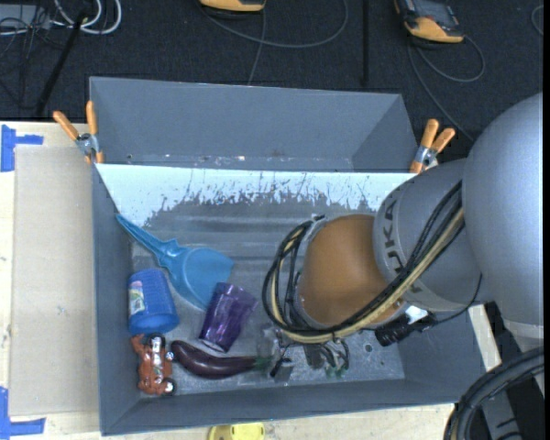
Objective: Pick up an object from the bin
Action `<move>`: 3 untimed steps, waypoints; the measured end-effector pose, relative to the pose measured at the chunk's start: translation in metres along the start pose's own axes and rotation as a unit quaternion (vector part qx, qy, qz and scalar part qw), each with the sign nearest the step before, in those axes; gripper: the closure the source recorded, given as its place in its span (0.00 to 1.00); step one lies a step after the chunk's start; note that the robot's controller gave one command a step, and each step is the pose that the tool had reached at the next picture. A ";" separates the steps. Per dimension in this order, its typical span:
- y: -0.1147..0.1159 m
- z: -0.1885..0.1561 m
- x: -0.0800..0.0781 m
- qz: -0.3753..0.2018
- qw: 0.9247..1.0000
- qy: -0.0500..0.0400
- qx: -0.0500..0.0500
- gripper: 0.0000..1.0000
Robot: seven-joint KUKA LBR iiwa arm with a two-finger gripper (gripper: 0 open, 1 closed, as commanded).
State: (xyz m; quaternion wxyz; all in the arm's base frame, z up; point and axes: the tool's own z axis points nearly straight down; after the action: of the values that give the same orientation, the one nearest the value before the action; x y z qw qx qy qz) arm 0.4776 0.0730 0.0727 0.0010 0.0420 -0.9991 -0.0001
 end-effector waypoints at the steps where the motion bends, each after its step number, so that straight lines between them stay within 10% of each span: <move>1: 0.004 -0.052 0.000 -0.006 1.000 0.003 0.000 1.00; 2: 0.033 -0.053 -0.024 0.000 1.000 0.000 0.000 0.00; 3: 0.032 -0.054 -0.024 -0.001 1.000 0.000 0.000 0.00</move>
Offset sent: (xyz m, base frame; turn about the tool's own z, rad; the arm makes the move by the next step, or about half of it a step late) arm 0.0218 0.0338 0.0545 0.0012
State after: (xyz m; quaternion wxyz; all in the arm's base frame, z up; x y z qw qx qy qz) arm 0.4991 0.1073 0.1263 0.0009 0.0425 -0.9991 -0.0001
